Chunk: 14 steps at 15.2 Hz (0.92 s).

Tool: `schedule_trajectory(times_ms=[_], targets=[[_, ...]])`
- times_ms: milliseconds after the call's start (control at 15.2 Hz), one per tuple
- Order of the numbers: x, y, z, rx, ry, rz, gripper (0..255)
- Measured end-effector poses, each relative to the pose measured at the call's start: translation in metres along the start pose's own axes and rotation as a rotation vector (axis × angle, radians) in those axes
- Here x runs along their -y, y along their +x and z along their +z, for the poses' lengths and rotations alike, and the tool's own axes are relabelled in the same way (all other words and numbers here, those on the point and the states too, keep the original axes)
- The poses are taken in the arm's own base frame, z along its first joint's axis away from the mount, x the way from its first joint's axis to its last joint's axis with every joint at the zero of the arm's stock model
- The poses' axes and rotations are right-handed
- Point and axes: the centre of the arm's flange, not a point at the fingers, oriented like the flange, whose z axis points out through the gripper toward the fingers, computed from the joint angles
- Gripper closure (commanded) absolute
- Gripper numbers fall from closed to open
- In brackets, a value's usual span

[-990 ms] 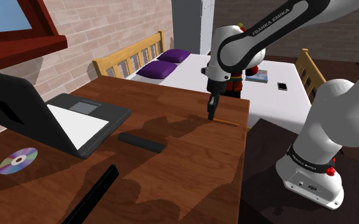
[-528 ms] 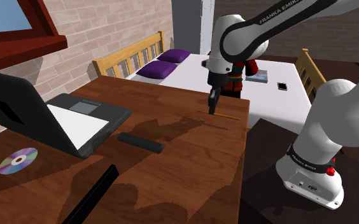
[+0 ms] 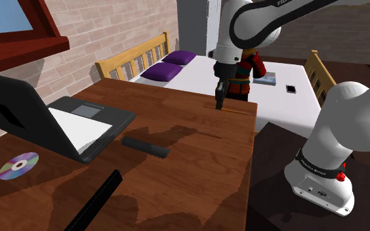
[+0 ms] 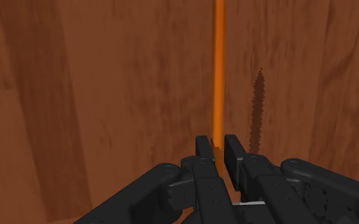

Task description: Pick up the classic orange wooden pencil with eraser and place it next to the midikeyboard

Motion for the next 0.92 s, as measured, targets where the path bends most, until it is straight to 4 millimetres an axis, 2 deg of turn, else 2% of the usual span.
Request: schedule_trajectory(times_ms=[528, 660, 924], targets=[[0.009, 0.000, -0.040, 0.000, 0.000, 0.000, 255], [0.025, 0.003, -0.040, 0.000, 0.000, -0.001, 255], [0.074, 0.014, -0.029, 0.001, -0.001, -0.001, 255]])
